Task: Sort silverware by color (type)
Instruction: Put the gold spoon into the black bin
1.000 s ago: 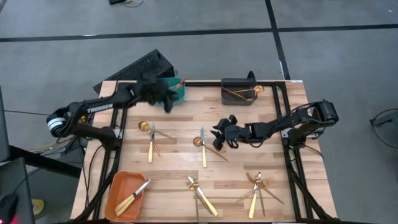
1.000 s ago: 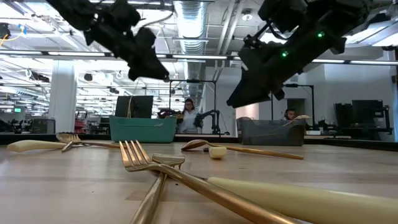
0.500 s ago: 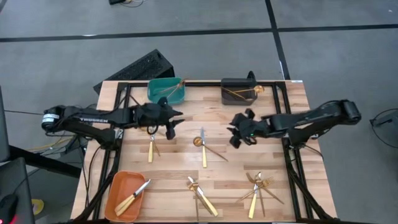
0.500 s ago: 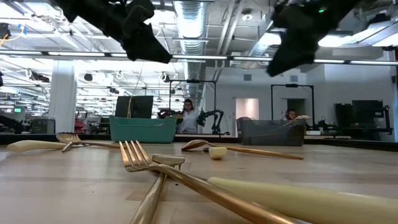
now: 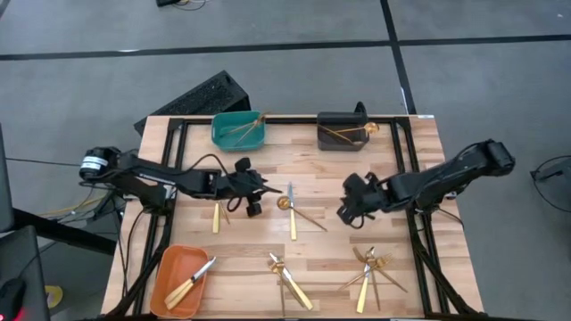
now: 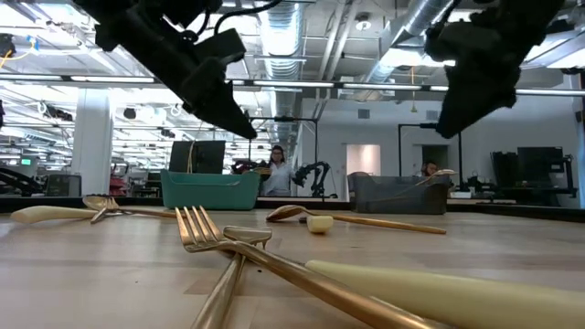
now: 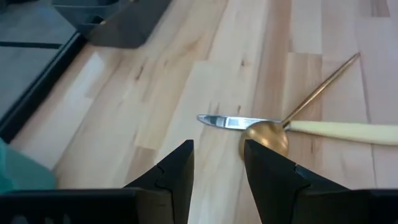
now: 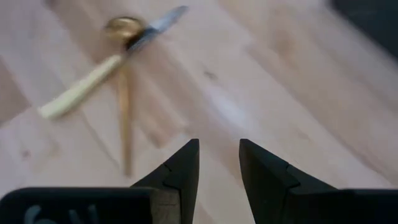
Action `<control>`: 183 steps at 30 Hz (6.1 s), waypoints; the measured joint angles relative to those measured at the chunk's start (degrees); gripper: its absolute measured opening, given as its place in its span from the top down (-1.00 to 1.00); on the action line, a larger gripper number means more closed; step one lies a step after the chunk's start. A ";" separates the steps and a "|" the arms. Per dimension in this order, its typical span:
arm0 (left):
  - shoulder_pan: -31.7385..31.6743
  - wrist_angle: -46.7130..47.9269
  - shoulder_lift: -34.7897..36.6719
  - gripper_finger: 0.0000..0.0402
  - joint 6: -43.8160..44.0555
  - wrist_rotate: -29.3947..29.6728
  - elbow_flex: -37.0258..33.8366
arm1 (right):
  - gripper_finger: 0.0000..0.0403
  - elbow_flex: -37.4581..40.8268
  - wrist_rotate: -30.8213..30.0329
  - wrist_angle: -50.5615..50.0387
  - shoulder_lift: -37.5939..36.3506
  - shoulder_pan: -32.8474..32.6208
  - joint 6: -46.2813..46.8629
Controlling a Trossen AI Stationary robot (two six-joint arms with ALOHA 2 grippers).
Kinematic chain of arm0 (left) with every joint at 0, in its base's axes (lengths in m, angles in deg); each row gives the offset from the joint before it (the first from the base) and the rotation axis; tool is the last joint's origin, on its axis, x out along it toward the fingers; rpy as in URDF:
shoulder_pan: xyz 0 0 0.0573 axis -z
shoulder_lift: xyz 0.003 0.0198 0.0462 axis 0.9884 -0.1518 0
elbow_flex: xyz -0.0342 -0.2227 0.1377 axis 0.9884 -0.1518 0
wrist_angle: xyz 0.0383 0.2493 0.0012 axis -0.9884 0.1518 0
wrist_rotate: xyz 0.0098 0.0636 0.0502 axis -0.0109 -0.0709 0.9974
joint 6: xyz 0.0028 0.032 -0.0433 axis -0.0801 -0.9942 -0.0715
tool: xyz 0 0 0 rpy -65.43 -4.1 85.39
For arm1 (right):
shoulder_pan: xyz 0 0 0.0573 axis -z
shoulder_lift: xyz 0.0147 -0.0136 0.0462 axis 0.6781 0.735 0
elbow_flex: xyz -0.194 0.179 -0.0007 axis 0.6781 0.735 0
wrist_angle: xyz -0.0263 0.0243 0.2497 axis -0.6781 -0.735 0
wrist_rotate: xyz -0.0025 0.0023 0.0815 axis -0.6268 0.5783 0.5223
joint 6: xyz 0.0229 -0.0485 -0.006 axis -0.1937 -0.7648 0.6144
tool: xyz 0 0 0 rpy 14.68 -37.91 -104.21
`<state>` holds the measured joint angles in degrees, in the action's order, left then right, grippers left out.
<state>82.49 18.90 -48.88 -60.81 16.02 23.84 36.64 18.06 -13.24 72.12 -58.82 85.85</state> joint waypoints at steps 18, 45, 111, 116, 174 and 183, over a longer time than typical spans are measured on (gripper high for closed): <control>0.38 -2.20 0.74 0.36 0.78 2.32 0.04 | 0.30 -0.07 17.00 36.81 22.24 11.81 -29.36; 0.08 -0.09 0.74 0.36 7.49 3.95 0.04 | 0.81 -0.18 10.98 47.13 33.83 12.18 -29.19; 5.42 -15.13 0.50 1.00 -43.10 -9.38 0.00 | 0.10 0.04 8.64 57.90 10.96 4.85 -63.46; 4.62 -15.15 0.50 1.00 -42.74 -9.33 0.02 | 0.14 -4.03 14.31 58.25 13.39 6.67 -64.42; -2.40 -39.31 -10.80 0.45 -18.99 -9.31 1.34 | 0.86 16.19 29.18 118.66 11.42 12.24 -44.86; -1.64 -31.79 -6.70 0.95 -17.70 -7.89 1.49 | 0.64 16.07 28.58 112.89 11.11 13.87 -44.90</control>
<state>80.85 -12.89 -55.58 -78.51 8.13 25.33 52.71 46.64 99.65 83.23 -44.95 40.95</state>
